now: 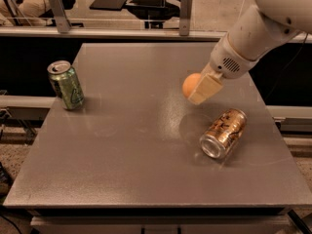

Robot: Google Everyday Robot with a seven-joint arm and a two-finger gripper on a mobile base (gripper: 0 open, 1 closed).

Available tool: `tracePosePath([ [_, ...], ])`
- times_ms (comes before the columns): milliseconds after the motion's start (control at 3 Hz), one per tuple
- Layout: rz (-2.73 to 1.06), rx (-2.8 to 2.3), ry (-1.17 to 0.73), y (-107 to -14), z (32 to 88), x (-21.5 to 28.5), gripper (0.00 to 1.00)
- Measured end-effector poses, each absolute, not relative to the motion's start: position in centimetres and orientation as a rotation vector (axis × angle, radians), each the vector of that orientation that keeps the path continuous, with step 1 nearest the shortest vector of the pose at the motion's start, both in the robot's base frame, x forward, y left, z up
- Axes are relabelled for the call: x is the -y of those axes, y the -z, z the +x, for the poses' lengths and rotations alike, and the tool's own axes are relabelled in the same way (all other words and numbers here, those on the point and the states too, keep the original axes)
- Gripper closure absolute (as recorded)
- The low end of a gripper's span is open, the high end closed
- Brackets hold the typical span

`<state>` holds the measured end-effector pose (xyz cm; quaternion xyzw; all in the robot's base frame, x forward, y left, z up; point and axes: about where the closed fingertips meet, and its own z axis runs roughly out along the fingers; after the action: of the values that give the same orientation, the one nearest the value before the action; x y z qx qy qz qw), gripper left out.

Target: Move orange near orange can

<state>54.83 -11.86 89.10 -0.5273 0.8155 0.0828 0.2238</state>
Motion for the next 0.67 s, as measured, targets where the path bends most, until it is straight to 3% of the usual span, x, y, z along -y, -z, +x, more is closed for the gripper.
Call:
tracePosePath([
  [667,-1.539,-2.345,-0.109,-88.50,52.20,11.80,1.00],
])
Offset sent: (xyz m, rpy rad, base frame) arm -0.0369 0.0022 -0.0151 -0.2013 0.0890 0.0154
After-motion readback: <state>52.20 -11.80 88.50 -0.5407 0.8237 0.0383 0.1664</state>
